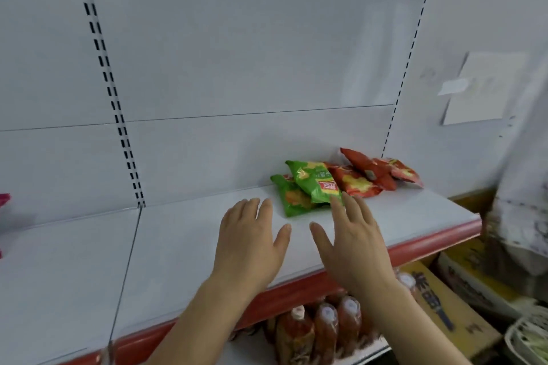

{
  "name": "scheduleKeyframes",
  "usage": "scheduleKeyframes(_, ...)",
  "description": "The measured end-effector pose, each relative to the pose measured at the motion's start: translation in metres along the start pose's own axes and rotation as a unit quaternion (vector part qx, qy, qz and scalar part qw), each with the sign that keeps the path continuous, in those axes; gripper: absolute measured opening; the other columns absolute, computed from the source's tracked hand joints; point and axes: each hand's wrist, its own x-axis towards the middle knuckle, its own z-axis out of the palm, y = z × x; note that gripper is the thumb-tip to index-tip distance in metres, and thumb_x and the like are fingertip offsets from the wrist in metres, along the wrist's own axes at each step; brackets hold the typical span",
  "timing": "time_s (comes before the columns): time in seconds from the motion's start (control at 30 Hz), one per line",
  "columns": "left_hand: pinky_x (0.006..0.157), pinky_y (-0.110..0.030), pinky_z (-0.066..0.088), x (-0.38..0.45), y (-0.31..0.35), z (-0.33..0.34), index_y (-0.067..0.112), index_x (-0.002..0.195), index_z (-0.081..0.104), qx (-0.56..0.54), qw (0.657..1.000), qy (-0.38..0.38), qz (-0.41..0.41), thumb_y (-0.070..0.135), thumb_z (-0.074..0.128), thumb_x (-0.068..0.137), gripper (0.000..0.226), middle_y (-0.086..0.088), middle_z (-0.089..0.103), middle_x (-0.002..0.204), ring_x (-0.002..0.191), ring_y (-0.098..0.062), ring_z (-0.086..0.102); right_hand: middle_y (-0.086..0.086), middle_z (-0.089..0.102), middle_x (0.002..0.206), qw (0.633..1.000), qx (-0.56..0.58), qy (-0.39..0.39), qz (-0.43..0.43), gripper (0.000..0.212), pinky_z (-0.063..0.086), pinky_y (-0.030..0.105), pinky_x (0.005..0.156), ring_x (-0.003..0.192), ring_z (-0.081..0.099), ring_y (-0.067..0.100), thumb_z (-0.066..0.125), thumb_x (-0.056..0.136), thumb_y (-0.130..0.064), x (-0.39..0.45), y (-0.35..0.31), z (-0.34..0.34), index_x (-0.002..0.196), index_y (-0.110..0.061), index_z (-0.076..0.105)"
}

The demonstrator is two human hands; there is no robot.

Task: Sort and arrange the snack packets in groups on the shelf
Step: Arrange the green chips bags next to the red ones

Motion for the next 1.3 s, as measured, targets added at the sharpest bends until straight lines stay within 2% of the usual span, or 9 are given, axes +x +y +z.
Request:
scheduleKeyframes(0.17,0.097,-0.039,0.048,0.068,0.024,0.029,0.019,0.135,0.051,-0.047,0.997,-0.052,-0.030,0.048,0.037,0.106,0.044,-0.005,0.060,0.132,0.121,-0.027,0.055,0.005,0.017,0.165,0.999,-0.035,-0.001,-0.002,0.074,0.016,0.041,0.124,0.153,0.006,0.027,0.042,0.099,-0.052,0.054,0.039,0.014,0.158,-0.017,0.016)
scheduleKeyframes(0.4,0.080,-0.035,0.046,0.135,0.036,0.045,0.010,0.126,0.048,-0.146,0.974,-0.087,-0.151,0.039,0.044,0.105,0.036,-0.010,0.066,0.119,0.110,-0.031,0.063,0.000,0.036,0.158,0.995,-0.055,-0.043,-0.073,0.073,0.020,0.039,0.123,0.151,0.017,0.026,0.052,0.092,-0.046,0.111,0.062,0.034,0.155,-0.018,0.028)
scheduleKeyframes(0.5,0.092,-0.040,0.055,0.148,0.035,0.050,0.011,0.108,0.060,-0.305,0.914,-0.075,-0.255,0.030,0.055,0.096,0.023,-0.014,0.069,0.113,0.108,-0.036,0.066,0.001,0.071,0.108,0.991,-0.043,-0.006,-0.125,0.037,0.049,0.036,0.089,0.109,0.061,0.029,0.064,0.082,-0.029,0.119,0.070,0.049,0.117,-0.017,0.064)
scheduleKeyframes(0.57,0.078,-0.038,0.059,0.150,0.036,0.048,0.015,0.081,0.065,-0.415,0.855,-0.052,-0.306,0.026,0.060,0.084,0.013,-0.014,0.073,0.092,0.089,-0.032,0.070,0.000,0.070,0.080,0.987,-0.024,0.046,-0.149,0.024,0.051,0.032,0.064,0.077,0.067,0.028,0.072,0.073,-0.022,0.120,0.075,0.055,0.096,-0.017,0.068)
scheduleKeyframes(0.67,0.080,-0.036,0.059,0.154,0.036,0.051,0.013,0.070,0.070,-0.487,0.803,-0.040,-0.340,0.031,0.065,0.073,0.018,-0.010,0.075,0.078,0.085,-0.031,0.073,-0.002,0.068,0.072,0.974,-0.011,0.101,-0.202,0.038,0.047,0.029,0.053,0.063,0.065,0.026,0.078,0.066,-0.016,0.124,0.080,0.058,0.103,-0.014,0.071)
scheduleKeyframes(0.77,0.094,-0.045,0.060,0.149,0.044,0.053,0.022,0.095,0.079,-0.525,0.776,-0.044,-0.346,0.052,0.072,0.072,0.038,-0.004,0.079,0.099,0.097,-0.027,0.075,-0.001,0.067,0.070,0.962,0.015,0.127,-0.242,0.057,0.043,0.028,0.050,0.056,0.061,0.024,0.083,0.062,-0.009,0.123,0.083,0.057,0.118,-0.008,0.070)
scheduleKeyframes(0.9,0.095,-0.042,0.058,0.130,0.058,0.046,0.026,0.118,0.063,-0.535,0.771,0.024,-0.345,0.061,0.069,0.088,0.047,0.003,0.072,0.115,0.104,-0.019,0.071,0.000,0.070,0.083,0.937,0.089,0.137,-0.308,0.056,0.049,0.032,0.060,0.068,0.064,0.024,0.073,0.070,-0.003,0.122,0.089,0.052,0.125,-0.009,0.066)
scheduleKeyframes(1.07,0.085,-0.048,0.062,0.100,0.049,0.038,0.016,0.114,0.066,-0.606,0.689,0.132,-0.375,0.034,0.068,0.098,0.024,-0.006,0.079,0.100,0.088,-0.025,0.077,-0.003,0.070,0.122,0.903,0.263,0.121,-0.318,0.054,0.055,0.039,0.087,0.106,0.067,0.022,0.054,0.077,0.000,0.129,0.110,0.033,0.126,-0.015,0.068)
scheduleKeyframes(1.3,0.089,-0.045,0.059,0.057,0.030,0.007,0.018,0.120,0.070,-0.598,0.728,0.136,-0.305,0.024,0.059,0.104,0.020,-0.010,0.078,0.111,0.097,-0.028,0.076,0.002,0.064,0.133,0.789,0.441,0.080,-0.420,0.039,0.044,0.039,0.108,0.137,0.049,0.026,0.061,0.082,0.009,0.133,0.097,0.020,0.104,-0.017,0.078)
